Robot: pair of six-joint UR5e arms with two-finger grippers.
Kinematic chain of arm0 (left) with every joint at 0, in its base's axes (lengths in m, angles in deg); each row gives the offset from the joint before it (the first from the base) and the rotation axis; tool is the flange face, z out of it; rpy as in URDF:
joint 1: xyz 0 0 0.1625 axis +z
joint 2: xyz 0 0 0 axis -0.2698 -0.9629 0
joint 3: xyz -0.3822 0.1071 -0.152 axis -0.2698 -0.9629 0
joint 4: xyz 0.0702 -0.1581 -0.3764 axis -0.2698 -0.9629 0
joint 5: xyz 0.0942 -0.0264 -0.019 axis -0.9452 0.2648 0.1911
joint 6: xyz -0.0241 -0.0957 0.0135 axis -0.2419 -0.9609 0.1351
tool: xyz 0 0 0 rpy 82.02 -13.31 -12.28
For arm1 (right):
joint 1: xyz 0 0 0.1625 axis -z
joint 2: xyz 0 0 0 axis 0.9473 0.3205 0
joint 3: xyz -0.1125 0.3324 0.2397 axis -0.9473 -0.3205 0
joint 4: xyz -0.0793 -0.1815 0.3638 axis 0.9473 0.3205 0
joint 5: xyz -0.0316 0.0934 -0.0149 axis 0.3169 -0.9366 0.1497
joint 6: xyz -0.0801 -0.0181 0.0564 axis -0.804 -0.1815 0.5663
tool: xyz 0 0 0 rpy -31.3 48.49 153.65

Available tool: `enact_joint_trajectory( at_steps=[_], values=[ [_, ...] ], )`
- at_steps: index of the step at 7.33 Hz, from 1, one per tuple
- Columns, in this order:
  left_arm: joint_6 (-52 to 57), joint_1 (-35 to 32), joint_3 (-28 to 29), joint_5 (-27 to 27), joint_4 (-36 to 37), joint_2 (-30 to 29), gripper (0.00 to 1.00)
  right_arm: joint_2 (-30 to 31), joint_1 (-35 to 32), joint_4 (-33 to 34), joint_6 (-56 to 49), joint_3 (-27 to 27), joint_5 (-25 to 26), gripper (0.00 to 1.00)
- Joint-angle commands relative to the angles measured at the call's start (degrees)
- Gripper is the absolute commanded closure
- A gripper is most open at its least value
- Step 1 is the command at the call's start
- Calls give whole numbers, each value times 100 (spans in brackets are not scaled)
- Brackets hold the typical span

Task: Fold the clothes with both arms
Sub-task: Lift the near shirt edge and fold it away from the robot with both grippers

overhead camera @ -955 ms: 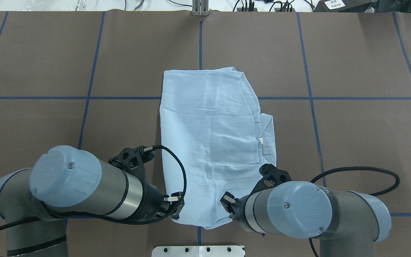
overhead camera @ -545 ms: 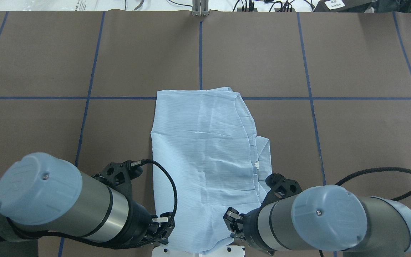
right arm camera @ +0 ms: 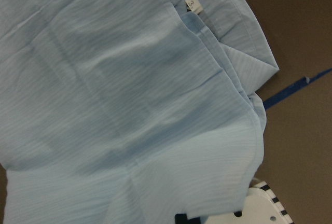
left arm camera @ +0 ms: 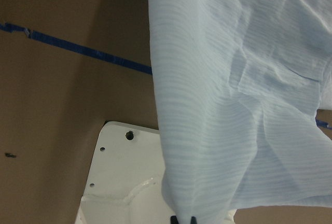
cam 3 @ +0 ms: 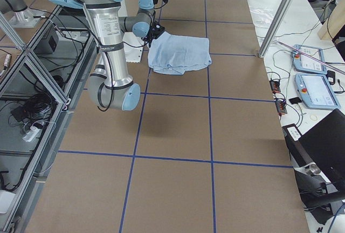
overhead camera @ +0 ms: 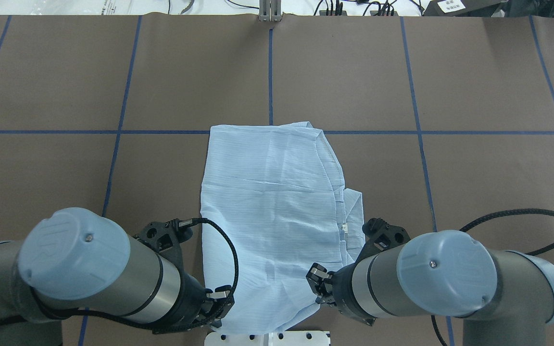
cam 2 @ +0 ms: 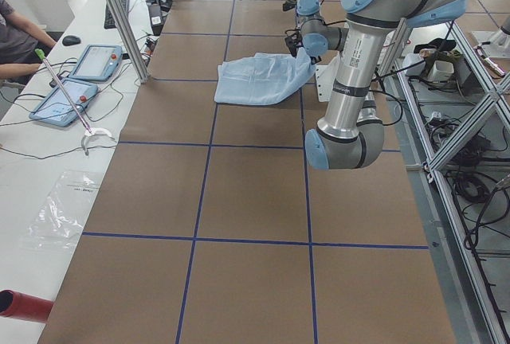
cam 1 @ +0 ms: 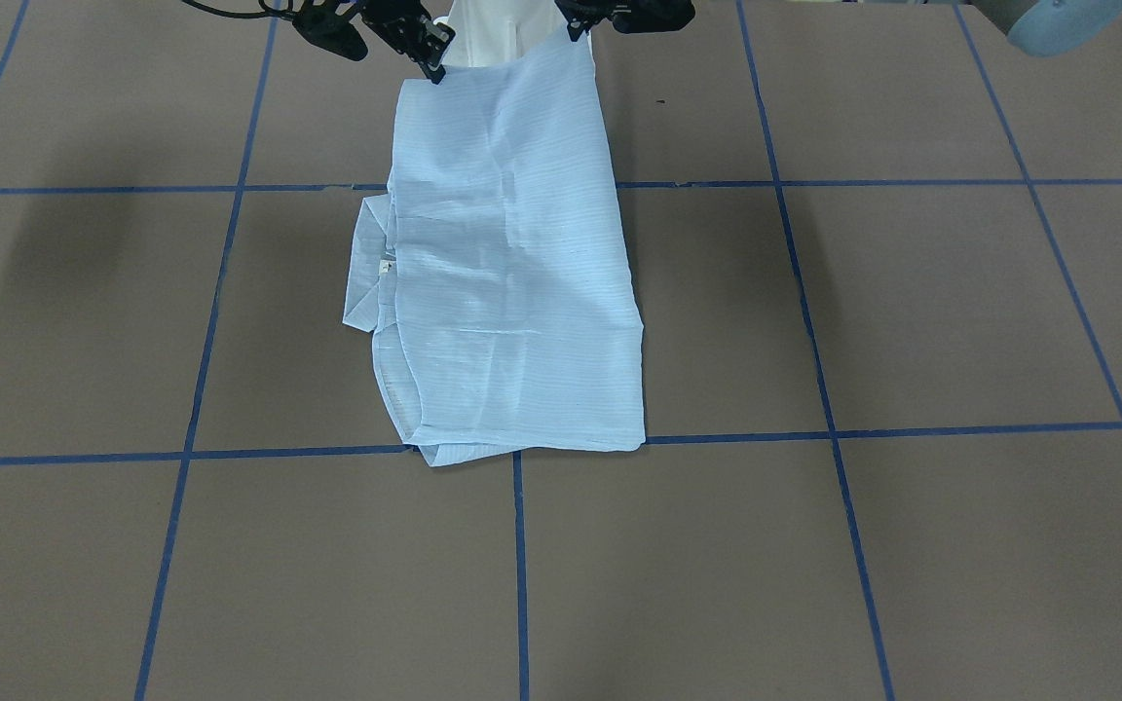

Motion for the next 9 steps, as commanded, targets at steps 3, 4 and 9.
enact_joint_trajectory(
  at_steps=[3, 4, 9],
  values=[
    [876, -1463, 1018, 11, -788, -80, 100, -702, -912, -68, -1500, -1116, 470, 100],
    [913, -1640, 1560, 11, -1234, -264, 100, -860, -1184, -77, -1966, -1406, 508, 100],
    [1343, -2423, 3261, 20, -2504, -775, 100, -1913, -1942, -1131, -2742, -3488, 517, 100]
  ],
)
